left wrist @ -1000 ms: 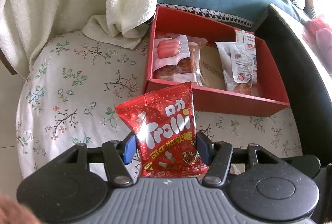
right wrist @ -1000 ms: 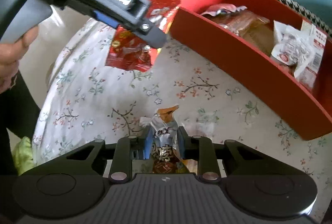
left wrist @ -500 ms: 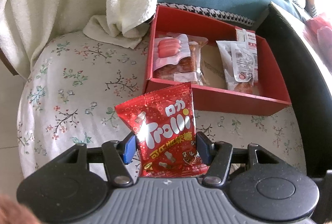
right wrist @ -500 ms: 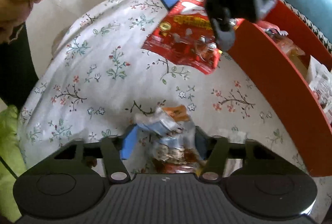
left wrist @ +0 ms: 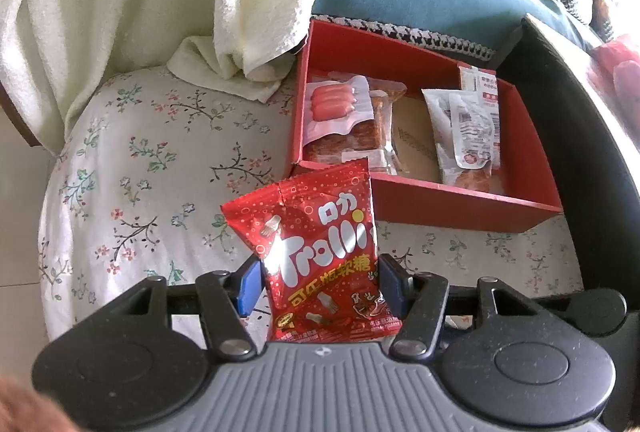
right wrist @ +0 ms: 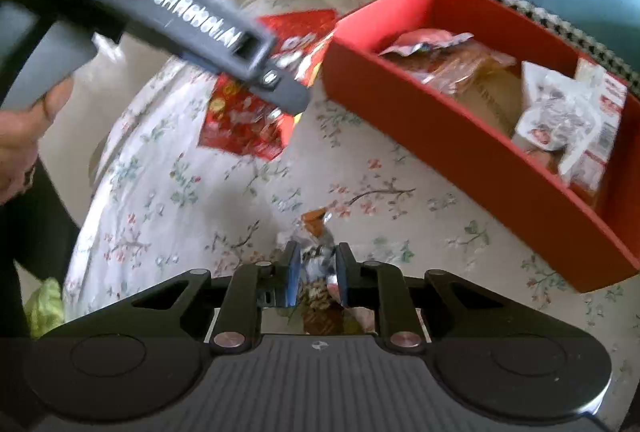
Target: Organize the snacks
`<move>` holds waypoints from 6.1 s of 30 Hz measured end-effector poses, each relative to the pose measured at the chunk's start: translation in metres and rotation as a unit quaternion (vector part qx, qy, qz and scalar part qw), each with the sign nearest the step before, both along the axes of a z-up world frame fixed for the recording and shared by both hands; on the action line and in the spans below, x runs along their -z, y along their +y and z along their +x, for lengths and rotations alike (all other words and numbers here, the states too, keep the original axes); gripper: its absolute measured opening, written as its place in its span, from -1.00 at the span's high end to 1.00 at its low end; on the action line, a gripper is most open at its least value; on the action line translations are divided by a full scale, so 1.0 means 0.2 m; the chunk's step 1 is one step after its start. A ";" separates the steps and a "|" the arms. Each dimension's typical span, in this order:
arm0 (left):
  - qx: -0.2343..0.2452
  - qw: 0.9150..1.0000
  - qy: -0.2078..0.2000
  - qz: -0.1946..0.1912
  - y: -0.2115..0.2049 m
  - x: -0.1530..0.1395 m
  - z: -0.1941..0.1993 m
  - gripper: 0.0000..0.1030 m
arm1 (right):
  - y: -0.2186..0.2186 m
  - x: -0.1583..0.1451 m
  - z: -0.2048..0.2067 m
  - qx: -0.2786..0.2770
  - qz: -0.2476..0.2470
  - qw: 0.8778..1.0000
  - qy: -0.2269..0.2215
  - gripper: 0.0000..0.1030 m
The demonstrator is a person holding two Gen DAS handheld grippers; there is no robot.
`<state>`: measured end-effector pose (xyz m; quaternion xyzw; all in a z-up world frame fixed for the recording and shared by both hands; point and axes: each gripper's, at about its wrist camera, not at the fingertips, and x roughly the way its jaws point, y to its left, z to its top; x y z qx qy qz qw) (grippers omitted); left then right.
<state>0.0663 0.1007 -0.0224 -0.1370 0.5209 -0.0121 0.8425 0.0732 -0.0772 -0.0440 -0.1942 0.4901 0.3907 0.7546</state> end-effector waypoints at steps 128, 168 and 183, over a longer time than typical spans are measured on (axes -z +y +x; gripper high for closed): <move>-0.047 0.997 -0.060 0.007 0.16 -0.16 0.10 0.00 | 0.13 0.18 0.06 0.091 -0.054 0.994 0.006 -0.09; 0.015 0.991 -0.106 0.085 -0.27 -0.19 0.45 0.00 | -0.40 -0.33 0.54 0.254 0.115 0.953 -0.119 -0.09; 0.026 0.986 -0.099 0.130 -0.34 -0.09 0.55 -0.17 | -0.39 -0.22 0.70 0.263 0.069 0.957 -0.104 -0.29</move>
